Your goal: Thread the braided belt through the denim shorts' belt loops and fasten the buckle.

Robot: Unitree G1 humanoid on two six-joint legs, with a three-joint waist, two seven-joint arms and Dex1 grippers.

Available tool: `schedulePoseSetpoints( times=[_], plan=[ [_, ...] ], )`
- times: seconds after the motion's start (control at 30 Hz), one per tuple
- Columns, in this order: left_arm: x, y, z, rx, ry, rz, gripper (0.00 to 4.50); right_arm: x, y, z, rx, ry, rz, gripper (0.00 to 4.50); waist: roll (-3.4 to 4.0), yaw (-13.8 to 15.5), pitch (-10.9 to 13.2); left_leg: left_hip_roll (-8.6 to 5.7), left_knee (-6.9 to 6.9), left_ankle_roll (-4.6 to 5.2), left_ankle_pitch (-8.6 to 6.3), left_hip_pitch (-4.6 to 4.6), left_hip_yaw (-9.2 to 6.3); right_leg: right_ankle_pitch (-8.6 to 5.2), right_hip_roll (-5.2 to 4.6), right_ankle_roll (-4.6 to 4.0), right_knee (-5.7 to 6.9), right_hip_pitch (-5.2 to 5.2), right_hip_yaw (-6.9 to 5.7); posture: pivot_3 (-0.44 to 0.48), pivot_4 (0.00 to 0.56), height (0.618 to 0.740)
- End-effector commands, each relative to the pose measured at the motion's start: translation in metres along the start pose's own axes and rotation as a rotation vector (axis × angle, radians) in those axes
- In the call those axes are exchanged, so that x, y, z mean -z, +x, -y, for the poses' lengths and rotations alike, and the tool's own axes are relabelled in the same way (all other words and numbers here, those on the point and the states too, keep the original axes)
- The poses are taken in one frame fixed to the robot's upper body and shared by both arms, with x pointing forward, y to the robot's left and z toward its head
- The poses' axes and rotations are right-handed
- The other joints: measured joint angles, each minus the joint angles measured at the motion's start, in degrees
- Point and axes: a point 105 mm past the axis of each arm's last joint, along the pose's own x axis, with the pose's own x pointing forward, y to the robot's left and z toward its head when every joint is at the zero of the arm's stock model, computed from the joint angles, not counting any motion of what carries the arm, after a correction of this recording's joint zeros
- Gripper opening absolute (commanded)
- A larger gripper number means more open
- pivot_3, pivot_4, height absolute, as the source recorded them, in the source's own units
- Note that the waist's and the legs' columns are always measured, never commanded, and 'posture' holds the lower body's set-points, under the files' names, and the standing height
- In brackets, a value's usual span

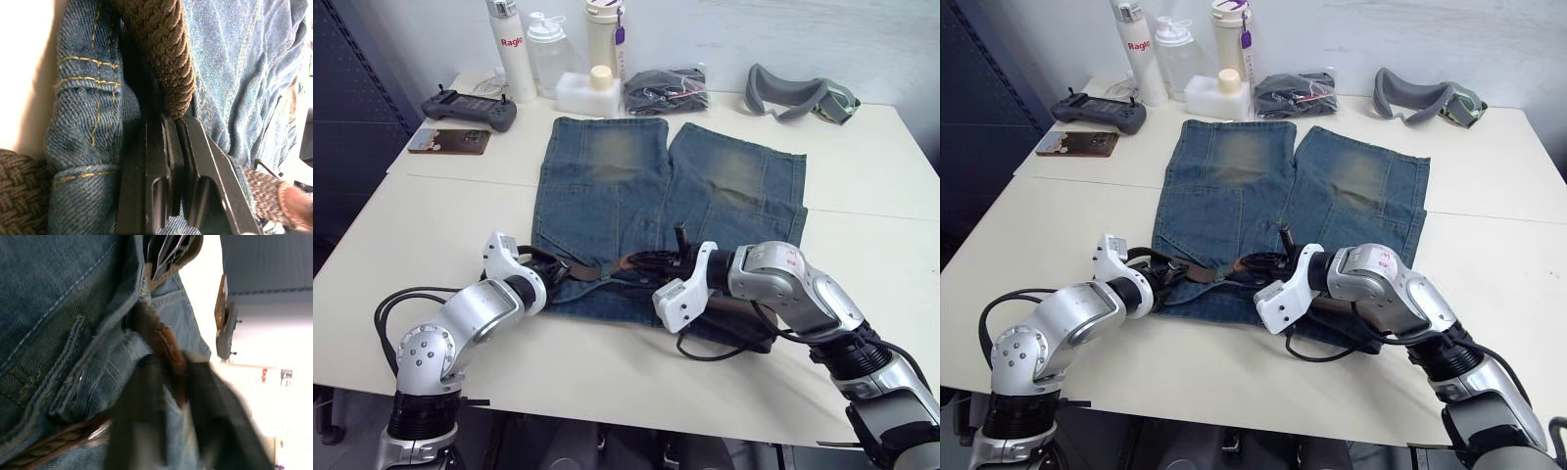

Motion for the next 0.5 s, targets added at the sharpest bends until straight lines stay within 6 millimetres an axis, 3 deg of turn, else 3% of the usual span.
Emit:
schedulePoseSetpoints(
  times=[0.03,0.13,0.3,0.33,0.5],
  plan=[
    [0.009,-0.001,0.003,0.021,0.023,-0.032,0.00,-0.009,-0.004,0.010,0.034,-0.041,0.044,0.07,0.00,0.0,0.0,0.00,0.00,0.00,0.00,0.00,0.00,0.00,0.00,0.00,0.00,0.00,0.00,0.000,0.150,0.656],
    [0.011,-0.004,0.003,0.044,0.092,-0.054,0.00,-0.010,-0.003,0.012,0.035,-0.057,0.063,0.07,0.00,-0.1,0.0,0.00,0.00,0.00,0.00,0.00,0.00,0.00,0.00,0.00,0.00,-0.01,0.00,0.000,0.150,0.656],
    [0.012,-0.021,0.000,0.110,0.246,-0.092,1.80,-0.004,-0.001,0.021,0.033,-0.096,0.091,0.00,0.00,-1.5,0.0,0.00,-0.01,-0.03,0.01,-0.01,-0.01,-0.05,0.01,-0.09,0.07,-0.05,0.00,0.000,0.150,0.656],
    [0.011,-0.023,-0.001,0.115,0.257,-0.092,2.36,-0.002,-0.001,0.022,0.032,-0.101,0.095,0.00,0.00,-1.6,0.0,0.00,-0.01,-0.03,0.01,-0.01,-0.02,-0.06,0.00,-0.11,0.08,-0.06,-0.01,0.000,0.150,0.656],
    [0.007,-0.062,-0.010,0.214,0.467,-0.202,4.37,0.010,-0.005,0.029,-0.003,-0.113,0.132,0.00,-0.04,-3.3,0.0,0.04,-0.01,-0.10,0.03,-0.01,-0.03,-0.21,0.00,-0.38,0.24,-0.16,-0.02,0.000,0.150,0.656]
  ],
)
